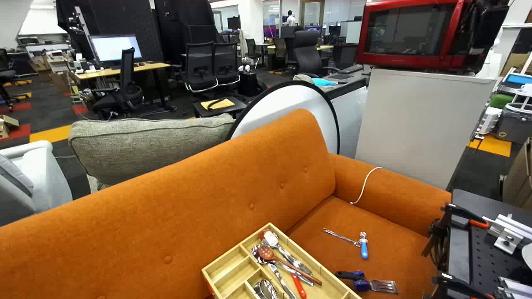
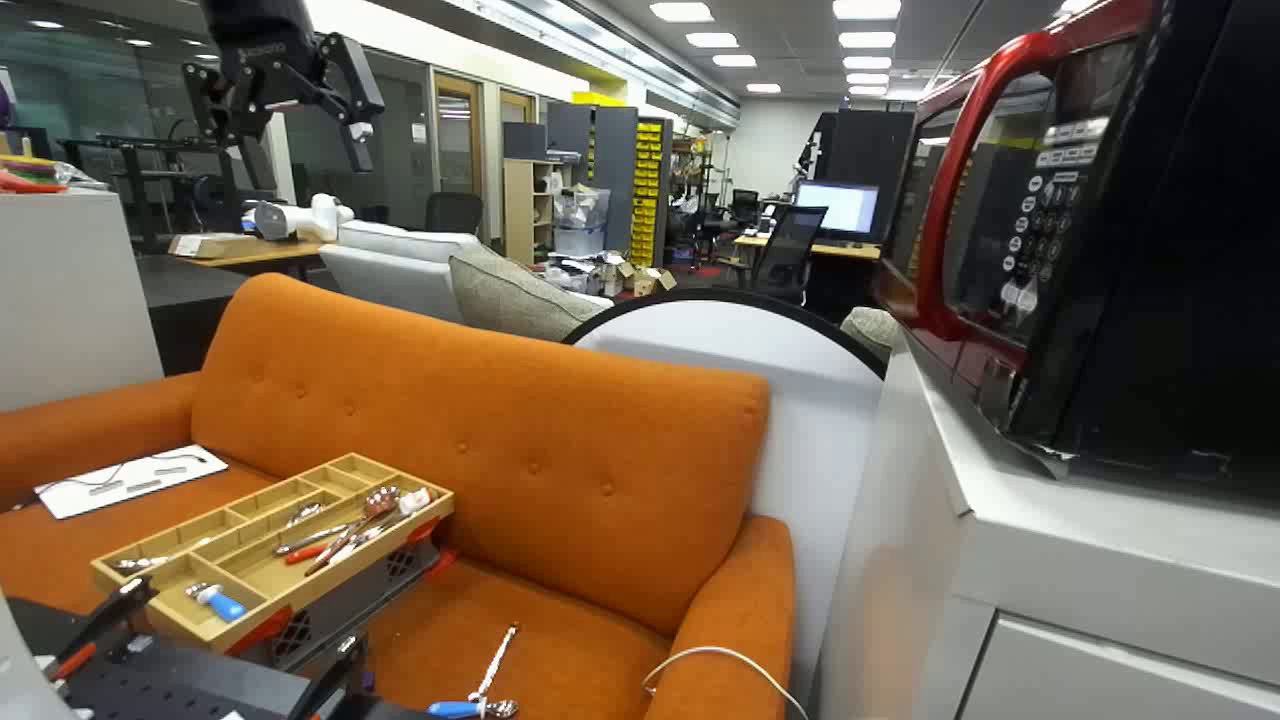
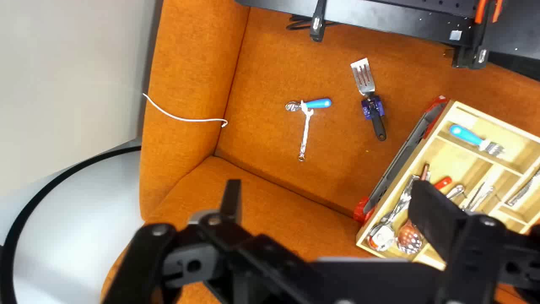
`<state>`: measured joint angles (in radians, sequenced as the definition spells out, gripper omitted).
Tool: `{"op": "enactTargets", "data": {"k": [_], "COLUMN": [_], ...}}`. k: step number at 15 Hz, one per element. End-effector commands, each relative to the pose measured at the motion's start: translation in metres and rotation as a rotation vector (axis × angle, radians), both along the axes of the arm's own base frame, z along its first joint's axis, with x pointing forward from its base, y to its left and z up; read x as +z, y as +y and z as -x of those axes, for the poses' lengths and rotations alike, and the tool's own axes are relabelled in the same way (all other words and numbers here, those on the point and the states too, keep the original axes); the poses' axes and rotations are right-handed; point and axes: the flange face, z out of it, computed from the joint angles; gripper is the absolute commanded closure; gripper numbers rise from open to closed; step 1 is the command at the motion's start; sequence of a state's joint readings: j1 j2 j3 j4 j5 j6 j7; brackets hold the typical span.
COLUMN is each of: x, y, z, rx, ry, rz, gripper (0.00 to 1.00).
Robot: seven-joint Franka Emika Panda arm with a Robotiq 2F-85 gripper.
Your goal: Put the small blue spoon where the other one is
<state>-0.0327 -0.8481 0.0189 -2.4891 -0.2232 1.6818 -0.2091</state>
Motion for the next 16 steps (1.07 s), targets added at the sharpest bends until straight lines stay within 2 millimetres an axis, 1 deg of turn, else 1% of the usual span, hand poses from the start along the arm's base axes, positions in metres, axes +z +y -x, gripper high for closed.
{"op": "enactTargets", "data": {"k": [1,10,13,15,16], "x": [0.001,-0.001,-0.014,-0.031,-0.042], "y": [0.0,0.001,0.01,0.021,0.028], "z": [0.0,-0.002,-0.014,-0.027,-0.034], "rx": [0.0,0.004,0.071,0.135,0.174], "ry": [0.001,0.006,0.003,0.013,0.021], "rz": [0.0,0.013,0.064,0.105,0.125], "gripper": [0.0,0.0,0.0,0.0,0.0]}}
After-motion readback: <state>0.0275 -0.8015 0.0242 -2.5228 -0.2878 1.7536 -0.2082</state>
